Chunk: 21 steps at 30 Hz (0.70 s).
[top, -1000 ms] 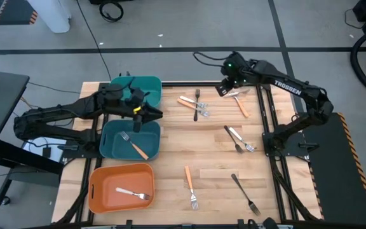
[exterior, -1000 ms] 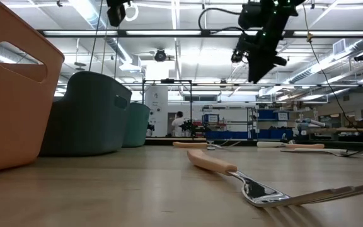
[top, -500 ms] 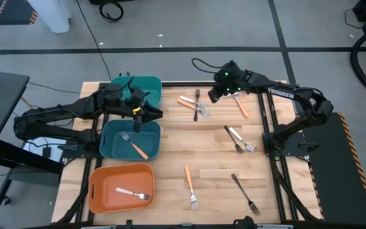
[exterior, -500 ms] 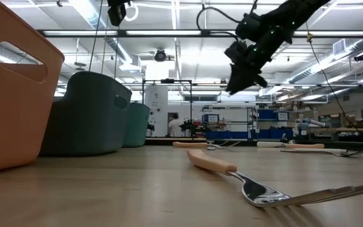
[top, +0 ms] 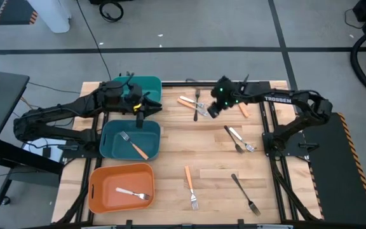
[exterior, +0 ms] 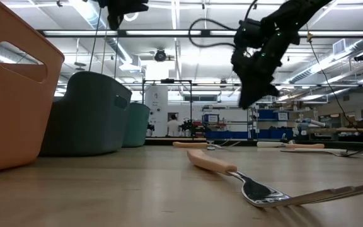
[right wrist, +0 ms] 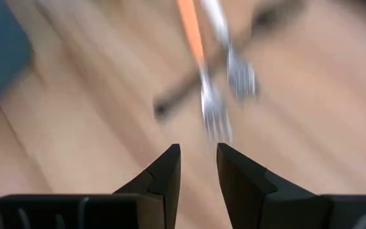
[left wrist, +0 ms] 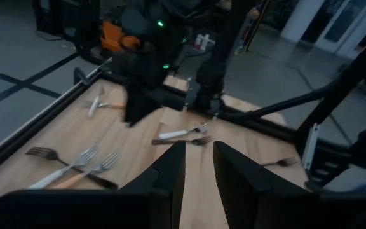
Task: Sort silverware by color (type)
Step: Put the white fork into the orange bin
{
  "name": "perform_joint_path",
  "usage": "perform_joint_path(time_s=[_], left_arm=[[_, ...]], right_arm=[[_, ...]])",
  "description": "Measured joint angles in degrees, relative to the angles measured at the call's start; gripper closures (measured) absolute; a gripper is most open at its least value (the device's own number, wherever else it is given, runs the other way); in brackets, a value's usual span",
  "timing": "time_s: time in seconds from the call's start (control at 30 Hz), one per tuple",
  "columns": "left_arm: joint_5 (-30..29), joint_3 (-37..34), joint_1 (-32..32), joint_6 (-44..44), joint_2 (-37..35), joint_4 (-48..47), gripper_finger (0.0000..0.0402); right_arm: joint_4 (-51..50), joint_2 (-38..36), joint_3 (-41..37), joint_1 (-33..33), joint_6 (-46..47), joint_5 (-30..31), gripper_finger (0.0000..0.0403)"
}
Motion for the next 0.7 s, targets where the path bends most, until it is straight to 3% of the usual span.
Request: perform_joint_path(time_s=[0.37, 0.57, 0.7], left_arm=[[-0.1, 0.08, 2.38, 8.07, 1.1, -2.56, 0.0311], [-1.13, 0.09, 4.07, 6.33, 1.95, -1.93, 0.0311], [-1.15, 0.04, 4.9, 3.76, 2.21, -2.1, 0.0311]], right_arm=[[-22.67, 0.0, 0.0, 10.14, 9.34, 2.3, 0.0293], [-29.03, 0.0, 0.0, 15.78, 10.66, 9.31, 0.0293], [-29.78, -0.09, -1.93, 16.97, 10.08, 9.53, 0.0293]])
